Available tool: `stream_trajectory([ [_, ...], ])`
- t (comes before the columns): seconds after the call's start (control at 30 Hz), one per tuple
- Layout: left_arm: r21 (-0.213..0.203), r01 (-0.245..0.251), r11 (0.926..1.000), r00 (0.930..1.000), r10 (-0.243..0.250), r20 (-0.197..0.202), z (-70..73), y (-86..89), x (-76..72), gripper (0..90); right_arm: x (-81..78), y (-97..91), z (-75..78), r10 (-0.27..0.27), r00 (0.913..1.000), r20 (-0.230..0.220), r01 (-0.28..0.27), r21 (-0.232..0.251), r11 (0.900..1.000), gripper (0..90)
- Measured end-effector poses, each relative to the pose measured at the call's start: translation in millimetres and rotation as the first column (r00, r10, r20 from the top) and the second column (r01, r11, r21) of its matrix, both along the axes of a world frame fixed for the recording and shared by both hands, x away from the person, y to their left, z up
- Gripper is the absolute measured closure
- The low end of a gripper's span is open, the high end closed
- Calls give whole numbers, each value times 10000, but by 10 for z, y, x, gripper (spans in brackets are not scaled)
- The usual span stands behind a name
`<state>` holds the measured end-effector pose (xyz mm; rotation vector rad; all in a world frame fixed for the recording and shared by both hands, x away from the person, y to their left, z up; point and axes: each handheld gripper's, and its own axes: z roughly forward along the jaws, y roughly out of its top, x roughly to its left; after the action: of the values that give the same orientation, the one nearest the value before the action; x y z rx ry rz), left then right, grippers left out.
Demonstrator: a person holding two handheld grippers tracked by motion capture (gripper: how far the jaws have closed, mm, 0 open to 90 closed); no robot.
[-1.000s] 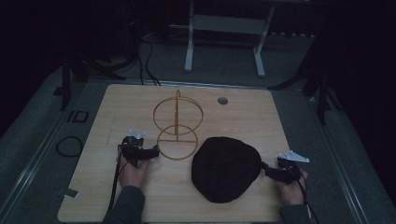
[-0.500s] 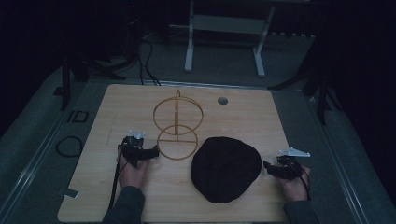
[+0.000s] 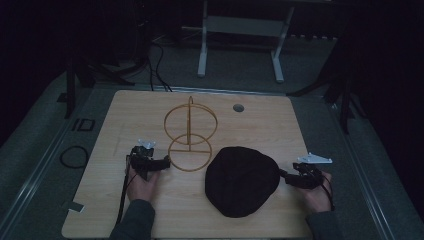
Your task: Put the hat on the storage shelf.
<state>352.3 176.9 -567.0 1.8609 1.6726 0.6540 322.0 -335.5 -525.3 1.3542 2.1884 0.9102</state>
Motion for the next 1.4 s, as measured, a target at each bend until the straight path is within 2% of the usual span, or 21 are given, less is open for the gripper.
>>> stream_trajectory([
  [0.07, -2, -2, 10000, 10000, 2, 2, 0, 0, 0, 7, 4, 13, 17, 76, 10000, 34, -76, 7, 10000, 379],
  [0.1, 3, -1, 10000, 10000, 1, 0, 0, 0, 0, 7, 12, 44, 73, 362, 9993, 113, -363, 56, 9993, 419],
  [0.2, 3, -3, 10000, 10000, 3, 0, 0, 0, 0, 7, 28, 72, 141, 575, 9981, 221, -576, 52, 9983, 453],
  [0.43, 2, -2, 10000, 10000, 2, -2, 0, 0, 0, 7, 55, 129, 273, 901, 9950, 425, -905, 60, 9959, 453],
  [0.67, -12, -24, 10000, 10000, 24, 17, -1, -2, 0, 7, 88, 234, 420, 1421, 9882, 569, -1413, -177, 9898, 450],
  [0.87, -11, -22, 10000, 10000, 22, 16, -1, -2, 0, 7, 119, 318, 501, 1683, 9835, 655, -1678, -137, 9857, 454],
  [1.17, -20, -22, 10000, 10000, 22, 21, -1, -2, -1, 7, 147, 430, 583, 2265, 9720, 632, -2269, -17, 9739, 471],
  [1.4, -19, -30, 10000, 10000, 31, 20, -1, -3, -1, 7, 150, 500, 646, 2717, 9606, 584, -2710, -204, 9624, 461],
])
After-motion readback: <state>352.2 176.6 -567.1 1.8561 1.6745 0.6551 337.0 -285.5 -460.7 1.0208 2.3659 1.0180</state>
